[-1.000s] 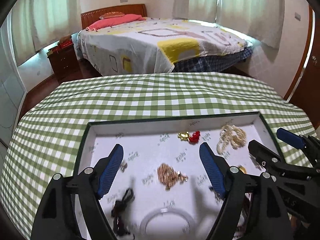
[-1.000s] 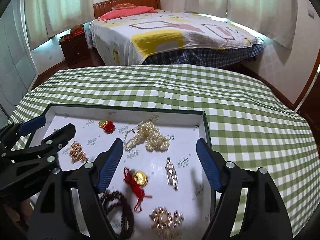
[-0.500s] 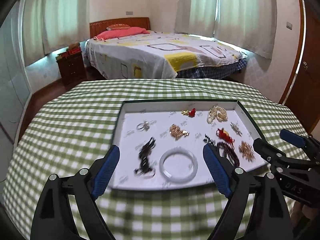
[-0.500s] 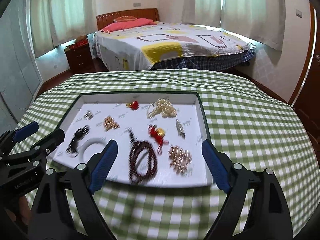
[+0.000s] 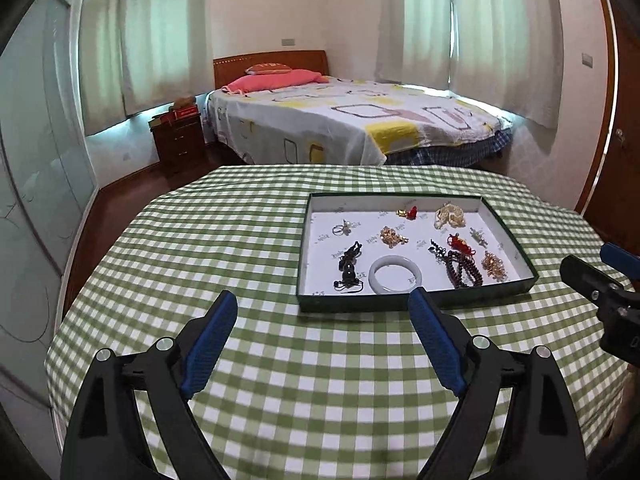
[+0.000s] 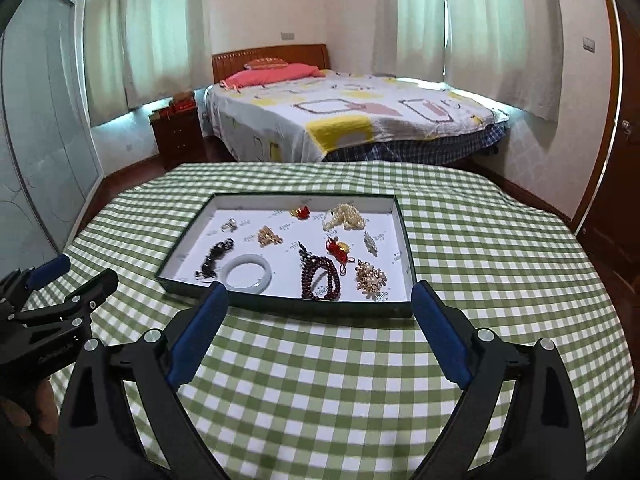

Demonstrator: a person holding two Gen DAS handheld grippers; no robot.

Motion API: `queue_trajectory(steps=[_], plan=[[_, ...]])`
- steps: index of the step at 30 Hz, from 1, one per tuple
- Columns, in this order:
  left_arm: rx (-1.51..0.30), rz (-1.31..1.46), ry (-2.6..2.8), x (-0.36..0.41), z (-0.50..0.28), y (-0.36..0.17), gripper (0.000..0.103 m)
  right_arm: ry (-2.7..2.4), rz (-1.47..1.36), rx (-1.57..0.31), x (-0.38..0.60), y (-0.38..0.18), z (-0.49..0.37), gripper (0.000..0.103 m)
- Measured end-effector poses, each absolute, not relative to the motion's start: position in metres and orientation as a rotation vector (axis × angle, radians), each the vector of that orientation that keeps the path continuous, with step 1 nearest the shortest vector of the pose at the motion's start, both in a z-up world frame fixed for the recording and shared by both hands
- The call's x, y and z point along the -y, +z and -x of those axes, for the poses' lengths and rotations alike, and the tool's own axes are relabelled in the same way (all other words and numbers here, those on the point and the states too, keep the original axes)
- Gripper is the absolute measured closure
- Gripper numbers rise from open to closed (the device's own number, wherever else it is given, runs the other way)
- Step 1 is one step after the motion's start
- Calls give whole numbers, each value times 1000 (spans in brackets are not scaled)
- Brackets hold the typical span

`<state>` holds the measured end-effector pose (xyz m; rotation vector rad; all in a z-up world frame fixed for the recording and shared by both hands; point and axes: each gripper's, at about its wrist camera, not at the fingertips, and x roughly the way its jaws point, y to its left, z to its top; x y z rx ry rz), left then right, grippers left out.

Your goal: Organize jewelry

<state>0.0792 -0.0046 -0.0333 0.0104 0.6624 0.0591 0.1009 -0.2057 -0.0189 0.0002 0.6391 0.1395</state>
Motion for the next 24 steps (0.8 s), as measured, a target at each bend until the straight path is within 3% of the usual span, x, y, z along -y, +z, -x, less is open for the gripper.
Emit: queue_trajectory(steps=[24], plan=[[-480, 10, 50, 0, 4, 45, 18, 120, 1, -439, 218, 54, -13, 9]])
